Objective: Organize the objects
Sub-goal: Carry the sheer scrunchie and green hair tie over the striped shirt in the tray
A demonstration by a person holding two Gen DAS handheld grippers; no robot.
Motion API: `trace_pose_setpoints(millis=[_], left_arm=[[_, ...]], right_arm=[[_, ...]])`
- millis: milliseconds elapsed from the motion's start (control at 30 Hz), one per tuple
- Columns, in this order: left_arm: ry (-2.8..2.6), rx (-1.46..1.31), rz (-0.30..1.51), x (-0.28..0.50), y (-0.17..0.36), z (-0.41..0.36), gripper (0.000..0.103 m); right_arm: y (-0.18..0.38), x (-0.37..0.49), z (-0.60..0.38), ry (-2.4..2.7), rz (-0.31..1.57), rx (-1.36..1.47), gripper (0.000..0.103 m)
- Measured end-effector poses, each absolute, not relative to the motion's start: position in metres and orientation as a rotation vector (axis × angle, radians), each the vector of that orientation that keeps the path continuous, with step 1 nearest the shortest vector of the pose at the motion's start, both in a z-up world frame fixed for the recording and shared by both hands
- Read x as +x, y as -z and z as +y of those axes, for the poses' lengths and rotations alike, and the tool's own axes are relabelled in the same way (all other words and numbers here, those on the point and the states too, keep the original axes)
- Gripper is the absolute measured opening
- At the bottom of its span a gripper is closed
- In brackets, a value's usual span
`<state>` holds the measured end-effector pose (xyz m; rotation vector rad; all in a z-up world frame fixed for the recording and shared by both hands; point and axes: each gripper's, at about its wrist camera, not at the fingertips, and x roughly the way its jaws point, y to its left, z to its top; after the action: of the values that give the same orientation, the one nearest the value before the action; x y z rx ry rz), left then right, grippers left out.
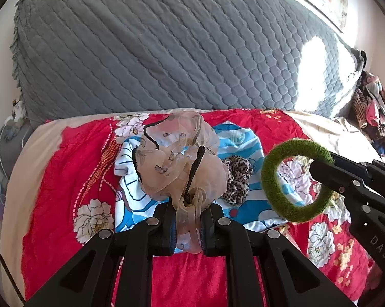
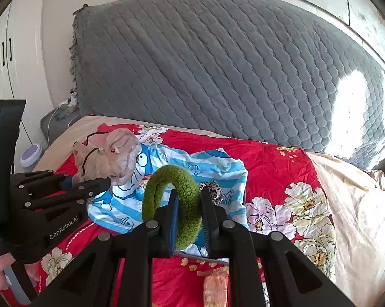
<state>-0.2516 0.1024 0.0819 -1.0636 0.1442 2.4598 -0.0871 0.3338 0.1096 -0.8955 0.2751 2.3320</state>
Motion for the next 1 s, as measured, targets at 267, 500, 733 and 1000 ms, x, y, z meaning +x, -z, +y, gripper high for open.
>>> trace_pose_setpoints(millis=[267, 500, 733, 1000], left_arm=[[-2.449, -1.076, 0.146, -0.26, -0.072, 0.109, 0.013], [-2.436, -1.098, 0.13, -0.269, -0.06, 0.116, 0.014], [-2.428, -1.114, 0.132, -0.279, -0.049, 0.12, 0.014], [-2.426, -1.126, 0.139, -0.29, -0.041, 0.122, 0.014]], right_arm=[[-0.103, -0.093, 0.347, -2.322, 0.293, -0.904, 0.017], [-0.098, -0.097, 0.356, -2.316, 0.298, -0.901, 0.017], [-0.09, -0.105, 0.362, -2.312, 0.294, -0.918, 0.017], [-0.084, -0.114, 0.374, -2.306, 0.297, -0.93, 0.017]])
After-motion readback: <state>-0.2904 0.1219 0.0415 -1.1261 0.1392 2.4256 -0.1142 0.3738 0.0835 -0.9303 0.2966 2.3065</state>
